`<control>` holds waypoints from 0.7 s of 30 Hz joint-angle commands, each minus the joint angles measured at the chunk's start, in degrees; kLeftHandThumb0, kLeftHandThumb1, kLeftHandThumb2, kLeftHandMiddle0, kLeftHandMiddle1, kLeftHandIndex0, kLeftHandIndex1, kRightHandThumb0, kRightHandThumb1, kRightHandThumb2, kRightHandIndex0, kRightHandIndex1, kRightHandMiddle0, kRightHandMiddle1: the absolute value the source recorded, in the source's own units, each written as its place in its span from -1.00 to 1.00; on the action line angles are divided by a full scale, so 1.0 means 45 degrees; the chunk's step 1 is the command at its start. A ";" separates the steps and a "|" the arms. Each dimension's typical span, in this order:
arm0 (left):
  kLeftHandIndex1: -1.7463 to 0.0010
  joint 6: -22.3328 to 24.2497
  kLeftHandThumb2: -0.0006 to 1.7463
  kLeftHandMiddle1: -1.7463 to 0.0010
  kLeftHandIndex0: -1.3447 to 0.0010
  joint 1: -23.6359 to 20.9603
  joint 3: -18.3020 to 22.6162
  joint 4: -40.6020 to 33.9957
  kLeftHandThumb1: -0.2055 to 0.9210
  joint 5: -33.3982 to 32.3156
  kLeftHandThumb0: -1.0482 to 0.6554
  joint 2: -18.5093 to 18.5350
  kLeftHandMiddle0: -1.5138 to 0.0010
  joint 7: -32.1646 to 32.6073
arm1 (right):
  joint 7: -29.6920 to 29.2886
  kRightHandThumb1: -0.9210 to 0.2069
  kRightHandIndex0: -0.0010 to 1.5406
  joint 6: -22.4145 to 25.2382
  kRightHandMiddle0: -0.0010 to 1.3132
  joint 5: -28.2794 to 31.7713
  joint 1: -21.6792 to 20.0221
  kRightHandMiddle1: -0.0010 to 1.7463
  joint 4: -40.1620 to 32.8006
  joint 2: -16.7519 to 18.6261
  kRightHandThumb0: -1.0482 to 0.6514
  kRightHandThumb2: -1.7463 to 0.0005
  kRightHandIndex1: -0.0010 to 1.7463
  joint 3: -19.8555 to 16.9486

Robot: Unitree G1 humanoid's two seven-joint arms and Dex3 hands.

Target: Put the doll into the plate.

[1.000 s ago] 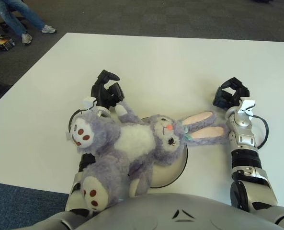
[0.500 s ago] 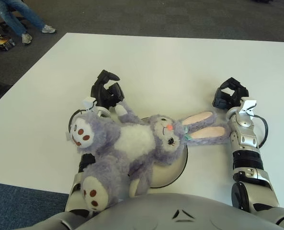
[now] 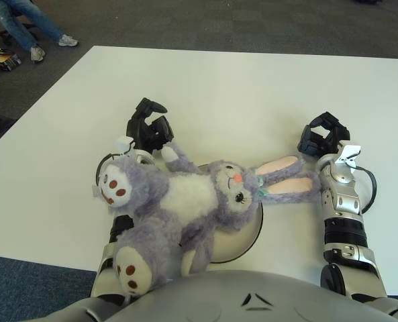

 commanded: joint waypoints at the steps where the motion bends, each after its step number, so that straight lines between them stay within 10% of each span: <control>1: -1.00 0.0168 0.34 -1.00 0.23 0.0929 0.0028 0.0380 0.13 -0.0052 -0.29 0.0013 -0.42 -0.0051 | 0.0109 0.28 0.67 0.0697 0.08 0.0430 0.0293 1.00 0.0136 0.0212 -0.38 -0.67 1.00 -0.0161; 10: -1.00 0.0108 0.35 -1.00 0.22 0.0970 0.0035 0.0273 0.12 -0.0003 -0.29 0.0006 -0.42 -0.0018 | 0.0401 0.17 0.60 0.3033 0.00 0.1279 0.0066 1.00 -0.0167 0.0050 -0.36 -0.58 1.00 -0.0552; 21: -1.00 0.0219 0.36 -1.00 0.21 0.1081 0.0027 0.0042 0.11 0.0004 -0.29 -0.0095 -0.41 0.0091 | 0.0702 -0.05 0.57 0.3526 -0.15 0.1646 0.0014 1.00 -0.0092 -0.0021 -0.30 -0.41 1.00 -0.0857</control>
